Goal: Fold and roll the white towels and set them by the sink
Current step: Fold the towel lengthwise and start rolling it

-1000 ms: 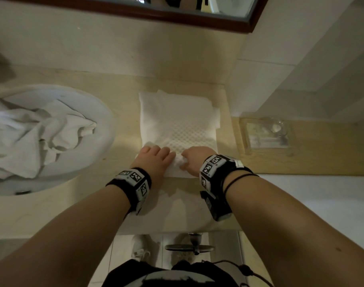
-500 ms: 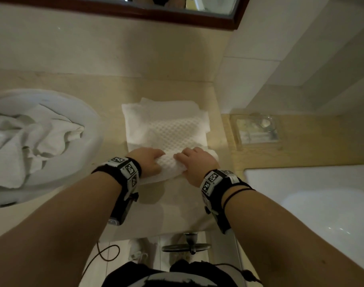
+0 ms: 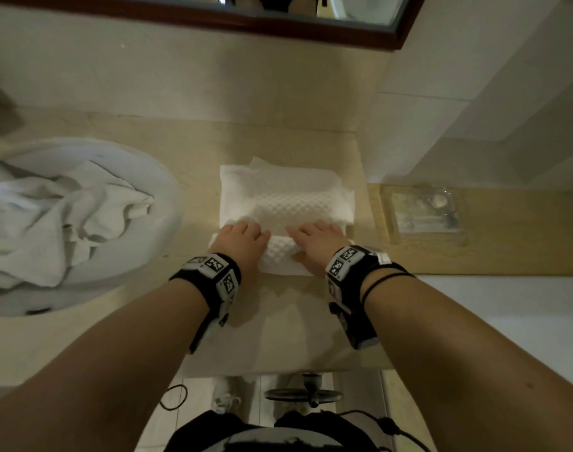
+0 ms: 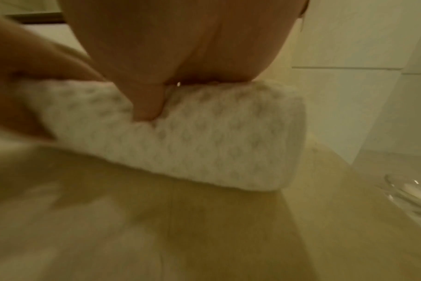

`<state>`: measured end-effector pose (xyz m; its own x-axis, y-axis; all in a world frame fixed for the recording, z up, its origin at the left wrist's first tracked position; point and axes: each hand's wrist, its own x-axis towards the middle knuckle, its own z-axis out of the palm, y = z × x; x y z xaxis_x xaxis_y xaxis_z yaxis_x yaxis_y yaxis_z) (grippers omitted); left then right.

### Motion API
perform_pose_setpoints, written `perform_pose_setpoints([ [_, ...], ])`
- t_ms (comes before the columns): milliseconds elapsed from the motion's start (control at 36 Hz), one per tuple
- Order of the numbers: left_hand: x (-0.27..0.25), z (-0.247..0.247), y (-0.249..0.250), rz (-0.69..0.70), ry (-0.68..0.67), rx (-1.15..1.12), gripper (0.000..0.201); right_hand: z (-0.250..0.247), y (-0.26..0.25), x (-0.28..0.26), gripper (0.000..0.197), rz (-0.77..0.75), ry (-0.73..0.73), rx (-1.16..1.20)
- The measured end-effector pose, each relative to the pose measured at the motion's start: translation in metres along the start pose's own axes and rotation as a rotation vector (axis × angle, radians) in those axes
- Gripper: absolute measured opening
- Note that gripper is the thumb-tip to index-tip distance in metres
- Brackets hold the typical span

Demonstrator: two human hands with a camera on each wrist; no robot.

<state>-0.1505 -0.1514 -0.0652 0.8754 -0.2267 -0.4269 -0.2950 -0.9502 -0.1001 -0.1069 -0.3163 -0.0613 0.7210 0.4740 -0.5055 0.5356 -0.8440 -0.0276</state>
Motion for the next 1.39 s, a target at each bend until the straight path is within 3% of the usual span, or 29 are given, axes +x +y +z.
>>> perform_pose_setpoints([
  [111,0.011,-0.009,-0.007,-0.014,-0.028,-0.11,0.061,0.016,0.001,-0.011,0.054,-0.045,0.202,0.033],
  [167,0.014,-0.012,-0.008,-0.04,-0.026,-0.207,0.052,0.02,0.004,-0.018,0.057,-0.06,0.205,0.031],
  [278,0.015,-0.019,-0.008,-0.136,-0.118,-0.443,0.037,0.016,0.01,-0.02,0.082,-0.079,0.15,-0.073],
  [333,0.016,-0.021,-0.007,-0.137,-0.178,-0.485,0.039,0.016,0.007,-0.017,0.075,-0.075,0.167,-0.05],
  [417,0.014,-0.02,-0.009,-0.132,-0.15,-0.529,0.038,0.015,0.002,-0.014,0.061,-0.067,0.198,0.025],
  [472,0.01,-0.016,-0.01,-0.062,-0.03,-0.463,0.04,0.008,0.002,-0.011,0.056,-0.058,0.18,0.043],
  [556,0.003,-0.007,-0.008,0.089,0.149,-0.168,0.068,-0.008,0.003,-0.004,0.054,-0.059,0.132,0.015],
  [667,-0.004,0.004,-0.006,0.06,0.113,0.008,0.086,-0.023,0.0,0.005,0.048,-0.066,0.079,0.033],
  [750,-0.002,0.006,-0.003,-0.006,0.098,0.088,0.074,-0.031,0.0,0.007,0.046,-0.055,-0.013,0.051],
  [861,0.009,-0.002,-0.002,-0.021,0.069,0.062,0.068,-0.031,-0.001,0.008,0.049,-0.055,-0.005,-0.004],
  [944,0.018,-0.012,-0.005,-0.02,0.05,0.057,0.067,-0.019,0.0,0.005,0.061,-0.064,0.126,-0.022],
  [1028,0.028,-0.016,-0.01,-0.024,0.058,-0.013,0.063,-0.009,-0.003,-0.005,0.059,-0.14,0.232,-0.058],
  [1194,0.041,-0.027,-0.02,-0.041,-0.056,-0.116,0.066,0.001,-0.002,-0.003,0.077,-0.103,0.123,-0.219],
  [1389,0.039,-0.028,-0.028,-0.091,-0.021,-0.29,0.073,-0.006,-0.009,0.006,0.072,-0.118,0.176,-0.201],
])
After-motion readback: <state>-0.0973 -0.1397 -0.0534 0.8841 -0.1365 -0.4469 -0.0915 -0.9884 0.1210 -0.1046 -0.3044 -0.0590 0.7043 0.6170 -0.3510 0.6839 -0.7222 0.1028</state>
